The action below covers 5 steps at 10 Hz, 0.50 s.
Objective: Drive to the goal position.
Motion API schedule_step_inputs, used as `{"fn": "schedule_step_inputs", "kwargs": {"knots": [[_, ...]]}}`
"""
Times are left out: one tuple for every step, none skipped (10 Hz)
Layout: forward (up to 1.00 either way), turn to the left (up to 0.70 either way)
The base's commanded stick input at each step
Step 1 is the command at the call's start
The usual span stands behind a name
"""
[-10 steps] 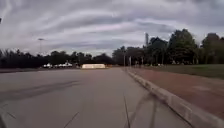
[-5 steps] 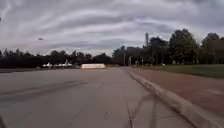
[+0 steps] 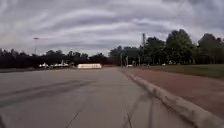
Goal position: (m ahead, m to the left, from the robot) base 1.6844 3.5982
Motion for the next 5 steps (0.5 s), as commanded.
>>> {"fn": "schedule_step_inputs", "kwargs": {"knots": [[0.70, 0.00], [0.70, 0.00], [0.70, 0.00], [0.70, 0.00], [0.70, 0.00]]}}
